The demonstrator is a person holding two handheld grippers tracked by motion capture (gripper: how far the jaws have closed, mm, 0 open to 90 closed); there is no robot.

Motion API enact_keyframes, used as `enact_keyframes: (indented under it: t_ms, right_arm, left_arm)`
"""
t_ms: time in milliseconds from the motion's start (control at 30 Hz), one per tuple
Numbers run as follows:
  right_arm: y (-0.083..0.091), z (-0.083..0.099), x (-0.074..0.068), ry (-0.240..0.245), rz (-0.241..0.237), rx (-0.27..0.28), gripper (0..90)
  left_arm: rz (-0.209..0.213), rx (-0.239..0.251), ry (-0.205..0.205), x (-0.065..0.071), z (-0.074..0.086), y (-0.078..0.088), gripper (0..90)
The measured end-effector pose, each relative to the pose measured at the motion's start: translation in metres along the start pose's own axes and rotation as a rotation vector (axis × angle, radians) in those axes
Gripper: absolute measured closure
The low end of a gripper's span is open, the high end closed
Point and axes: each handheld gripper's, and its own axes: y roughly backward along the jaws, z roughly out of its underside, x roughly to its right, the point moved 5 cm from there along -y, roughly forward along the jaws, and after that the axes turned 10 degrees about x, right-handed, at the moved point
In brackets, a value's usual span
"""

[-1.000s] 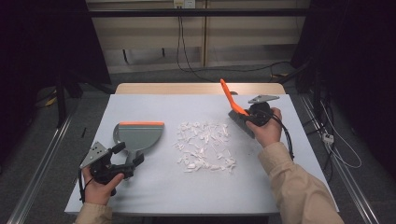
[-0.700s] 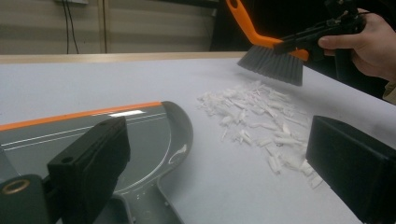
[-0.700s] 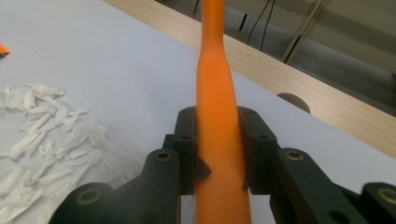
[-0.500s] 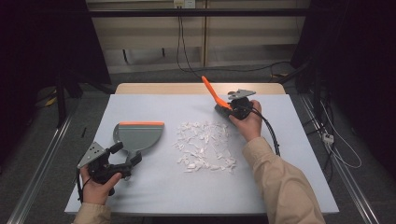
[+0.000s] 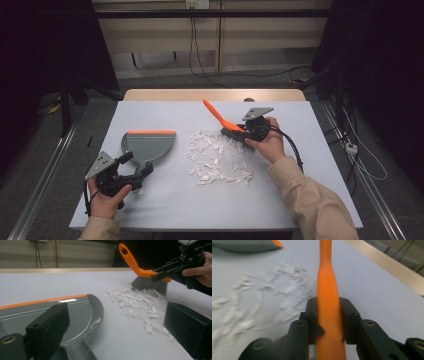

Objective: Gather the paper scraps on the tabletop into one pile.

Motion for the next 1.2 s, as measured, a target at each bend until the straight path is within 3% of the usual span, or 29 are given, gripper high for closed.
enact_keyframes:
  t_ms: [67,133,300,400,467,567,633,700,733,800,867,933,1033,1100,1200]
  right_arm:
    - [0.007,-0.004,-0.007,0.001,-0.039,0.017,71.4]
    - [0.013,-0.009,-0.007,0.025,-0.003,0.027,71.4]
    - [0.019,-0.011,0.008,-0.027,0.059,0.083,71.3]
    - [0.014,-0.005,0.015,-0.019,0.096,0.066,71.3]
    - [0.010,0.000,0.018,-0.043,0.099,0.056,71.3]
    - [0.005,0.005,0.019,-0.040,0.112,0.028,71.1]
    - [0.003,0.004,0.019,-0.049,0.120,0.009,70.5]
    - [0.003,0.004,0.019,-0.090,0.120,-0.029,68.0]
    - [0.003,0.002,0.019,-0.076,0.136,-0.058,66.1]
    - [0.004,-0.003,0.019,-0.074,0.161,-0.052,65.0]
    - [0.001,-0.004,0.017,-0.073,0.159,-0.096,63.7]
    - [-0.003,-0.001,0.016,-0.072,0.161,-0.159,68.2]
    - [-0.005,0.001,0.015,-0.081,0.151,-0.152,70.9]
    - [-0.006,0.001,0.011,-0.079,0.121,-0.148,71.1]
    - [-0.004,0.000,0.000,-0.041,0.068,-0.170,71.1]
  left_arm:
    - [-0.002,0.001,0.000,0.000,0.000,-0.001,6.3]
    - [-0.001,-0.004,-0.001,0.000,0.000,-0.002,6.4]
    - [0.006,-0.003,-0.004,0.001,0.000,-0.004,6.4]
    - [0.006,-0.002,0.005,0.000,0.001,-0.005,6.4]
    - [0.007,-0.007,0.001,-0.001,0.001,-0.006,6.4]
    - [0.010,-0.007,0.001,-0.001,0.001,-0.006,6.4]
    - [0.011,-0.007,0.002,0.000,0.001,-0.006,6.4]
    - [0.010,-0.010,0.000,0.000,0.002,-0.006,6.4]
    - [0.010,-0.012,-0.002,0.000,0.002,-0.006,6.4]
    - [0.010,-0.016,-0.004,0.000,0.002,-0.006,6.6]
    - [0.011,-0.020,-0.008,0.001,0.003,-0.006,6.6]
    - [0.011,-0.020,-0.008,0.001,0.003,-0.006,6.6]
    - [0.012,-0.016,-0.004,0.001,0.002,-0.006,6.6]
    - [0.012,-0.018,-0.007,0.000,0.002,-0.006,6.6]
    - [0.012,-0.018,-0.007,0.000,0.002,-0.006,6.6]
